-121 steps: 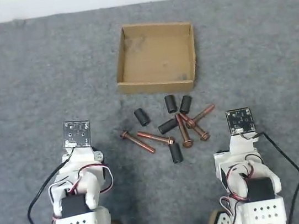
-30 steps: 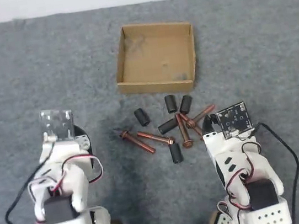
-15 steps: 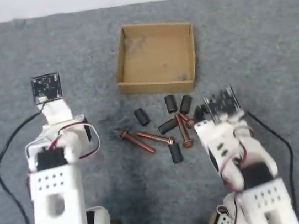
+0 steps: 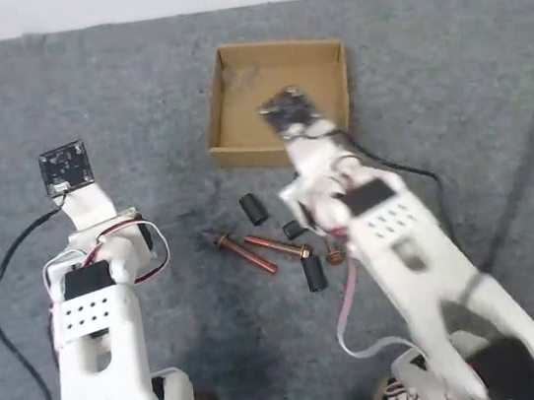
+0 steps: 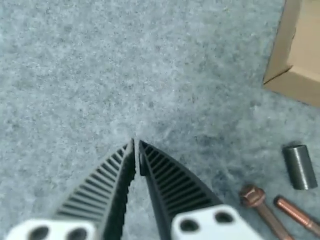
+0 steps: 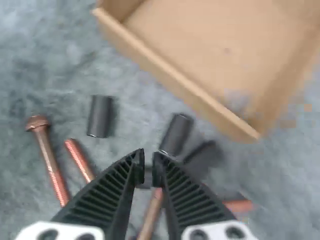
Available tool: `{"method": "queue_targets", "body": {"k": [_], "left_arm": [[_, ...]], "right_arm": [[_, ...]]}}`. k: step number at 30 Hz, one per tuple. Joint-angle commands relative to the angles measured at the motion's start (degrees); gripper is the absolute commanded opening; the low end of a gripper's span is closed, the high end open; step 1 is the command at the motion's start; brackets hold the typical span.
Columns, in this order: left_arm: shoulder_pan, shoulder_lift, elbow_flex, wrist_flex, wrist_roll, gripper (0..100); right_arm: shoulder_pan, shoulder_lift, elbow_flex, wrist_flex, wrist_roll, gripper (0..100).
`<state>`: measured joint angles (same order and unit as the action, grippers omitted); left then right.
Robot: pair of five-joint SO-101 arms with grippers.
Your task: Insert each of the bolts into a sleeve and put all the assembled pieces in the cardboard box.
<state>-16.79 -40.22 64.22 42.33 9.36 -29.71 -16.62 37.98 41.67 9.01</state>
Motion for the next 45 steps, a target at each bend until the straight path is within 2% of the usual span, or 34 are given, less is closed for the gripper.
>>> {"method": "queue_targets", "body": {"k": [1,5,12,23,31,34,39,45], "left_arm": [[-0.09,-0.09,-0.75,-1.67,0.53,9],[-0.18,-0.09,-0.66,-1.58,0.62,18],[-0.09,0.0,-0.66,-1.58,0.62,19],[-0.09,0.0,-0.66,-1.67,0.62,19],[-0.09,0.0,-0.66,-1.67,0.62,19],[-0.09,0.0,-0.66,-1.67,0.62,19],[0.0,0.0,-0.66,-1.67,0.62,19],[0.0,0.0,-0.57,-1.67,0.62,19]], "right_arm": [[-3.56,8.84,-9.32,-0.48,0.62,9.0],[-5.85,19.38,-17.05,-0.92,-3.96,4.4],[-6.37,32.48,-27.78,-0.22,-5.89,8.2],[-10.95,31.34,-29.45,7.69,-5.8,12.4],[-11.03,31.08,-29.36,9.8,-5.71,12.0],[-11.56,31.25,-27.52,9.01,-5.71,11.9],[-11.56,34.33,-24.7,1.8,-5.71,11.9],[-11.03,35.65,-26.55,4.88,-5.71,11.8]]}}
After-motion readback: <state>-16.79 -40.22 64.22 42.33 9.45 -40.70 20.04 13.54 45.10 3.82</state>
